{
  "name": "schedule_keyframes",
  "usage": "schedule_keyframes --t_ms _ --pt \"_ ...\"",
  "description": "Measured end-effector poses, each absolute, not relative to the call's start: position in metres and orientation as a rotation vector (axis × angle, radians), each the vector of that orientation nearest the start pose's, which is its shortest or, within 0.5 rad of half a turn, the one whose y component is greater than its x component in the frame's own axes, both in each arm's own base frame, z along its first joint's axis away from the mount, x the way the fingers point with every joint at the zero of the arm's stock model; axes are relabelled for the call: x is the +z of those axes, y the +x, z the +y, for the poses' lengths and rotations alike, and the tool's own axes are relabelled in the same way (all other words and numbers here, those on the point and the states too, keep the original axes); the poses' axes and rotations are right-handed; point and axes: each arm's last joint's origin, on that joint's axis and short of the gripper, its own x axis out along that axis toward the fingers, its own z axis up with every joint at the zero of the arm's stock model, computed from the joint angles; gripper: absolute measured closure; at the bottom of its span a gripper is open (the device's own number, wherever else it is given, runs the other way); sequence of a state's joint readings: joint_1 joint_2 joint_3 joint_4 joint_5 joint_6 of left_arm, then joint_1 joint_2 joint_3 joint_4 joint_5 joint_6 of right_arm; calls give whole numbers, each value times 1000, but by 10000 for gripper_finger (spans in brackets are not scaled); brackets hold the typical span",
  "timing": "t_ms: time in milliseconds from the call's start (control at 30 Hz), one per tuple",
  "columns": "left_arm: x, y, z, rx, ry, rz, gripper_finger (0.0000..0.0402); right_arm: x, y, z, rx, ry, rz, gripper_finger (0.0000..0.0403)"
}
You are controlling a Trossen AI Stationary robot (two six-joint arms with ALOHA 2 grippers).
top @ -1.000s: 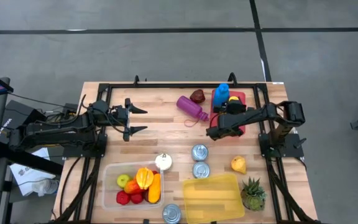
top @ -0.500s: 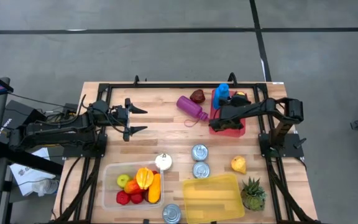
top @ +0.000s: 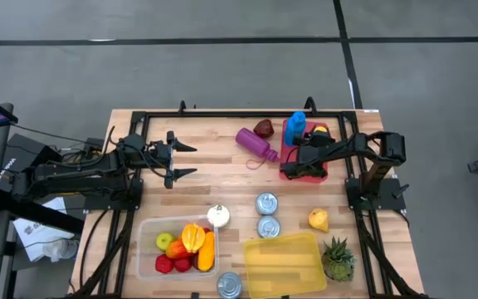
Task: Pick & Place Food Item
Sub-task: Put the yellow water bottle into the red bin
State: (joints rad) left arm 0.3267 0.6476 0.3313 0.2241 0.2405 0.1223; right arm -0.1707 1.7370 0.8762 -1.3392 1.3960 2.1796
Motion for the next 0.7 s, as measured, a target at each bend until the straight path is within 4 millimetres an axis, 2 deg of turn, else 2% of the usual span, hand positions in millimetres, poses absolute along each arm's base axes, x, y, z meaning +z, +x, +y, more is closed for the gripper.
schedule_keyframes --t_ms 100,133,300,400,500,700 --pt "235 150 44 81 96 94 88 158 218 -66 -1840 112 128 212" --pt "235 150 44 81 96 94 88 158 218 -66 -1837 110 133 201" --pt "235 150 44 81 96 94 88 157 220 -63 -1835 131 145 99" --pt "235 150 44 81 96 95 88 156 221 -59 -1821 132 146 68" --pt "234 150 44 81 95 99 88 158 223 -57 -1809 135 147 62" --pt "234 150 44 80 94 100 88 165 229 -54 -1781 115 133 77"
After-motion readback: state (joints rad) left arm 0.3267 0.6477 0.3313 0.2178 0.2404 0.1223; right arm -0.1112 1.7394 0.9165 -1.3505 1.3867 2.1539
